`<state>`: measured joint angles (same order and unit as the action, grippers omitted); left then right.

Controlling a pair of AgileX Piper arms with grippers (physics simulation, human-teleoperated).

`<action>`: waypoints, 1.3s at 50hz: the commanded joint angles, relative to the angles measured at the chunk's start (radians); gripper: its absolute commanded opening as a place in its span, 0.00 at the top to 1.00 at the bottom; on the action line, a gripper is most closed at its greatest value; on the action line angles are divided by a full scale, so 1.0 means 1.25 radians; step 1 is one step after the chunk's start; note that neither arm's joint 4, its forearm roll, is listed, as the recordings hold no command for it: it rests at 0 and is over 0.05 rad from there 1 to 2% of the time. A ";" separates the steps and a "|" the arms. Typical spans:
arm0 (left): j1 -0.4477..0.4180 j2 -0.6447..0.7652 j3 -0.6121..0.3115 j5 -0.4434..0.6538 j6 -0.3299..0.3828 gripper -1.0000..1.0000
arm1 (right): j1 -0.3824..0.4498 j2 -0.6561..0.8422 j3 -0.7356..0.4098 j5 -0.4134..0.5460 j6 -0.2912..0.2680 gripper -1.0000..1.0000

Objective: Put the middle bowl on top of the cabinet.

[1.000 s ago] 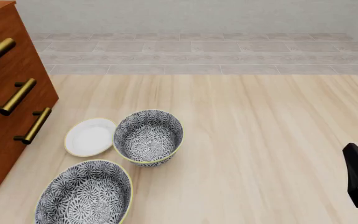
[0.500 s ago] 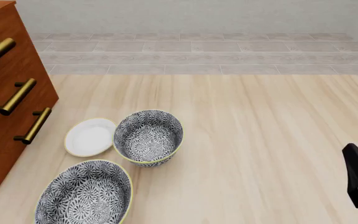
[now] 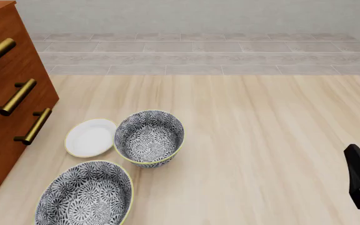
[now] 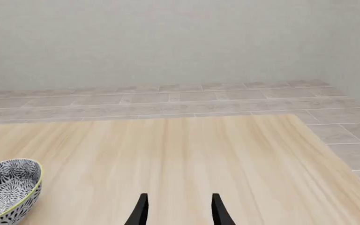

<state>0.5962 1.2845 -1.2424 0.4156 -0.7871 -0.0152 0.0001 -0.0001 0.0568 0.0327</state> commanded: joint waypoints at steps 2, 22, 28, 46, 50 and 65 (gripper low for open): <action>-0.009 -0.017 0.028 0.010 -0.016 0.00 | 0.001 0.000 0.000 0.001 0.000 0.00; -0.048 -0.067 0.035 0.006 -0.025 0.00 | 0.002 0.000 0.000 0.000 -0.001 0.00; -0.057 -0.082 0.040 0.008 -0.029 0.00 | 0.002 0.000 0.000 -0.002 0.000 0.00; -0.065 -0.118 0.058 0.005 -0.023 0.00 | -0.001 0.000 0.000 -0.003 0.000 0.00; -0.067 -0.129 0.062 0.007 -0.021 0.00 | -0.002 0.000 0.000 -0.004 0.001 0.00; -0.082 -0.174 0.066 0.019 -0.022 0.00 | -0.004 0.000 0.000 -0.006 0.000 0.00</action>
<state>0.5052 1.0963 -1.1650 0.4337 -0.8145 -0.0182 0.0001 -0.0001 0.0505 0.0331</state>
